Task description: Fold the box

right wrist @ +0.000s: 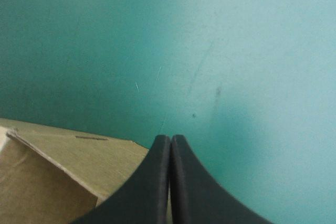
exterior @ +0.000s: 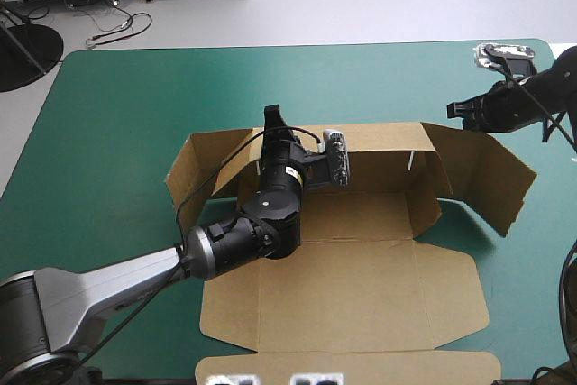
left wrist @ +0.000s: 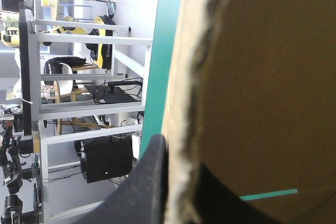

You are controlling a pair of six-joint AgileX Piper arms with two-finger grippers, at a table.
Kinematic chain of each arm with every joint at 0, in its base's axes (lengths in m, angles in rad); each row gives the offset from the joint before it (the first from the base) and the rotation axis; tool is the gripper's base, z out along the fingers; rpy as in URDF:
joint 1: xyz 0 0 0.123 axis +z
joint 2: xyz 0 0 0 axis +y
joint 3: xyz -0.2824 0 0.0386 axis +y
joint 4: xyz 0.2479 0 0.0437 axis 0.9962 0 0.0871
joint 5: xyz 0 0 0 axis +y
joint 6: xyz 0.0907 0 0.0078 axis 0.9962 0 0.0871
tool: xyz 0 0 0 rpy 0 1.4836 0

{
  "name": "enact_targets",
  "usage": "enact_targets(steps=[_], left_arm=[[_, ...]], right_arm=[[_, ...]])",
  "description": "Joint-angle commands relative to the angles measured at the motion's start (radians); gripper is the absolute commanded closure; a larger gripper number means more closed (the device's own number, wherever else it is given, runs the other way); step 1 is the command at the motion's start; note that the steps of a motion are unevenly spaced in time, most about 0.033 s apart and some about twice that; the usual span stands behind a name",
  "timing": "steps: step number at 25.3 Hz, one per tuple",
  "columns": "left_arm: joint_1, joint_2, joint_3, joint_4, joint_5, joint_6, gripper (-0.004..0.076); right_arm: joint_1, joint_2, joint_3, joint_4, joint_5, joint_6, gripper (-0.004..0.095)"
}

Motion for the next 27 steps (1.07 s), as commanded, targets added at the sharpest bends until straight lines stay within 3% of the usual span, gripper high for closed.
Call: enact_targets(steps=[1, 5, 9, 15, 27], left_arm=[[-0.009, -0.05, -0.026, 0.046, 0.008, -0.011, 0.0734], [-0.009, -0.048, -0.026, 0.029, 0.006, -0.011, 0.0734], [-0.013, -0.009, -0.024, 0.022, 0.025, -0.009, 0.0734], [-0.024, 0.017, -0.024, 0.017, 0.026, -0.009, 0.0734], [-0.024, 0.017, -0.024, 0.01, 0.03, -0.009, 0.0734]], right_arm=[[-0.004, -0.042, -0.029, 0.012, 0.049, -0.02, 0.0927], [-0.004, -0.076, 0.049, 0.05, 0.052, -0.072, 0.0927], [-0.004, -0.145, 0.21, 0.158, -0.044, -0.172, 0.0927], [-0.004, -0.229, 0.362, 0.226, -0.159, -0.248, 0.0928], [-0.004, -0.38, 0.652, 0.475, -0.321, -0.503, 0.0928]])
